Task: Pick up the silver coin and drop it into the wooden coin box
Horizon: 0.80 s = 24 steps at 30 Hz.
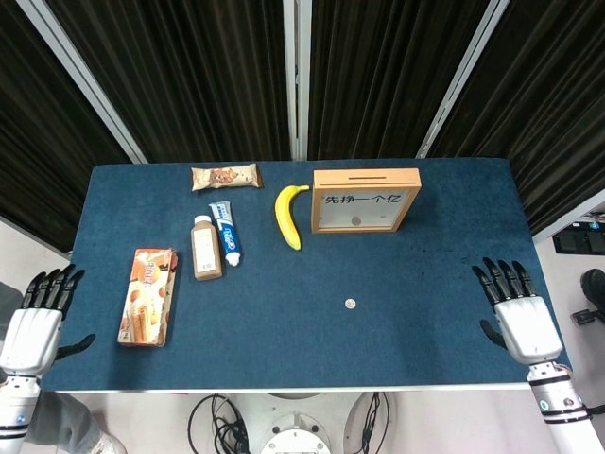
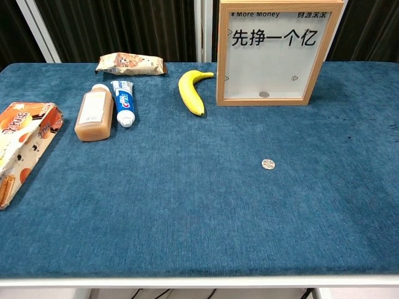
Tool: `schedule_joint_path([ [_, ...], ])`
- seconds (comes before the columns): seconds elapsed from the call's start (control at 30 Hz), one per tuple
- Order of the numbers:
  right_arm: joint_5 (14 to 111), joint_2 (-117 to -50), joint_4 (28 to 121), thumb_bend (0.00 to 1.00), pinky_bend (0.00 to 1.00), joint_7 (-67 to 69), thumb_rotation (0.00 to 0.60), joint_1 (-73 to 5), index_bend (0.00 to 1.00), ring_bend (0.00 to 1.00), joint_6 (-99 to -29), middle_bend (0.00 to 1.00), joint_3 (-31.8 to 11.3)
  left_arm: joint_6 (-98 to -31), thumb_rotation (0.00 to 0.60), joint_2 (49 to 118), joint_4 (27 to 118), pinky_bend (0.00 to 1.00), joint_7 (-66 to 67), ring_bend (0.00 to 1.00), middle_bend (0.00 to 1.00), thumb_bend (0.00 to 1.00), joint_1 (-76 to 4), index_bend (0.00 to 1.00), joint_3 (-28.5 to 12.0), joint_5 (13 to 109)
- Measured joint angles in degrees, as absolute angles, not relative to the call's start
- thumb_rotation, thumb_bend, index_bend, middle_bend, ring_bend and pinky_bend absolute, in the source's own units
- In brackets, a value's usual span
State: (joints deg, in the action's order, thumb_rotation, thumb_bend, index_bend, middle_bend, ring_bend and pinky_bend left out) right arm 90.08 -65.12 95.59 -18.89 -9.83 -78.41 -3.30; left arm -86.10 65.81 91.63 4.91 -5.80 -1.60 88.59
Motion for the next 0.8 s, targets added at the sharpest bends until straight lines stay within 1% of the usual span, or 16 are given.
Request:
schedule_joint_path([
  [0.2, 90.91, -67.36, 97.27, 0.2, 0.0, -24.81, 0.6, -16.77, 0.0, 0.0, -70.15, 0.0, -4.77, -85.51, 0.6, 65.38, 92.67, 0.0, 5.6, 0.0, 0.0, 0.1, -5.97, 0.02, -1.61, 88.24],
  [0.37, 90.97, -72.23, 95.37, 0.2, 0.0, -26.42, 0.6, -22.79, 0.0, 0.0, -63.72, 0.0, -5.9, -85.8, 0.6, 65.36, 92.48, 0.0, 4.97, 0.0, 0.0, 0.1, -5.76, 0.02, -1.72, 87.84],
  [0.6, 91.71, -77.71, 89.33, 0.2, 0.0, -20.87, 0.6, -26.93, 0.0, 0.0, -60.0, 0.0, -5.68, -85.69, 0.6, 65.28, 91.46, 0.0, 3.73, 0.0, 0.0, 0.1, -5.31, 0.02, -1.62, 87.02],
  [0.63, 91.73, -78.94, 88.15, 0.2, 0.0, -20.29, 0.6, -27.5, 0.01, 0.0, -59.57, 0.0, -5.51, -85.73, 0.6, 65.31, 91.22, 0.0, 3.54, 0.0, 0.0, 0.1, -5.25, 0.02, -1.57, 87.07],
  [0.8, 90.64, -82.46, 85.25, 0.21, 0.0, -19.32, 0.6, -28.93, 0.11, 0.0, -58.23, 0.0, -4.92, -85.74, 0.6, 65.44, 90.52, 0.0, 2.75, 0.0, 0.0, 0.11, -5.06, 0.02, -1.41, 87.06],
])
